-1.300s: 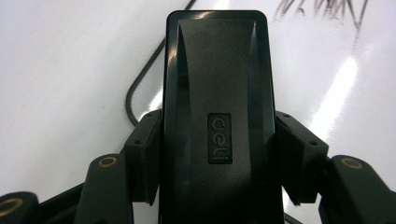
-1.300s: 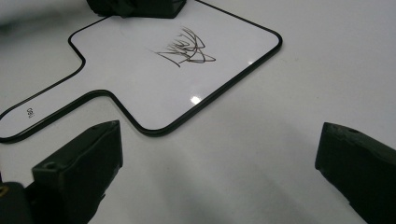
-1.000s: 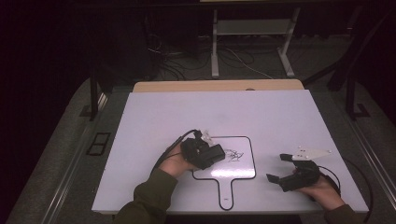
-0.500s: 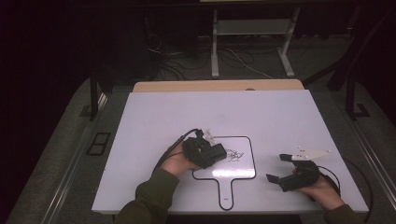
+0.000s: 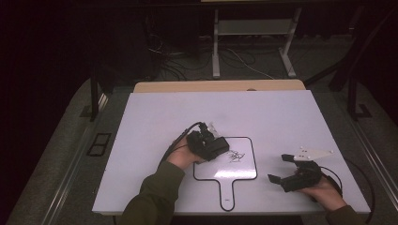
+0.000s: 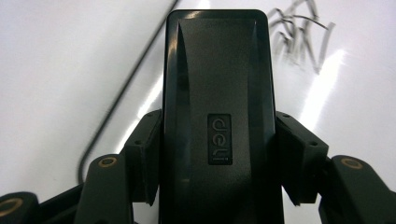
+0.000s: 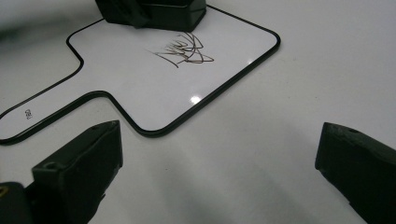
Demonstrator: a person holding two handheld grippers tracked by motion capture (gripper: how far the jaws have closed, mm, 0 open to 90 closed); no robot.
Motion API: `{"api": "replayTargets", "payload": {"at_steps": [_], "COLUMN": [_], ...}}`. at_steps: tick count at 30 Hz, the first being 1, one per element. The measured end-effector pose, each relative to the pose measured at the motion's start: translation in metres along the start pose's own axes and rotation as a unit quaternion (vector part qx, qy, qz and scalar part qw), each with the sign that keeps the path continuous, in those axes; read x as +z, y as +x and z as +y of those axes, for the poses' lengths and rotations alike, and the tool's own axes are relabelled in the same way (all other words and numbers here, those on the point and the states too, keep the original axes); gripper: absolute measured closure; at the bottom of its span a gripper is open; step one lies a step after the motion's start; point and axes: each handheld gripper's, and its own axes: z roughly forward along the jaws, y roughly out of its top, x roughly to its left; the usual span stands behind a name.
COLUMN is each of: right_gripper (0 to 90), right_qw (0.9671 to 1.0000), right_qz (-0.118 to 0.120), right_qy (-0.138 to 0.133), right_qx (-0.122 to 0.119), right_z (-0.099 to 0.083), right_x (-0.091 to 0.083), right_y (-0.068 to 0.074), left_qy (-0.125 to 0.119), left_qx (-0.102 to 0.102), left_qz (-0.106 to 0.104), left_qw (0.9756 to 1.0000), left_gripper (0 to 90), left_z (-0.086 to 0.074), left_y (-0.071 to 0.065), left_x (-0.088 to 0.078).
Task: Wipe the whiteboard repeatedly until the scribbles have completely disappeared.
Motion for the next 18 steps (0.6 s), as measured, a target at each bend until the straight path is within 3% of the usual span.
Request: {"api": "replayTargets", "payload": {"at_steps": [5, 15, 18], "right_gripper": [0.0, 0.0, 0.0], "right_qw": [1.0000, 1.0000, 1.0000], "right_qz": [0.001, 0.002, 0.003], "right_qy": [0.000, -0.001, 0.000], "right_qx": [0.000, -0.002, -0.002], "right_z": [0.000, 0.000, 0.000], "right_x": [0.000, 0.000, 0.000], "right_y": [0.000, 0.001, 0.001], "left_qy": [-0.002, 0.005, 0.007], "left_qx": [-0.003, 0.049, 0.055], "left_qz": [-0.017, -0.038, -0.037], "left_qw": [0.9998, 0.9981, 0.9978], "left_gripper": [39.2, 39.2, 39.2], "left_z": [0.007, 0.020, 0.024], "left_y": [-0.001, -0.039, -0.042], "left_x": [0.004, 0.011, 0.013]}}
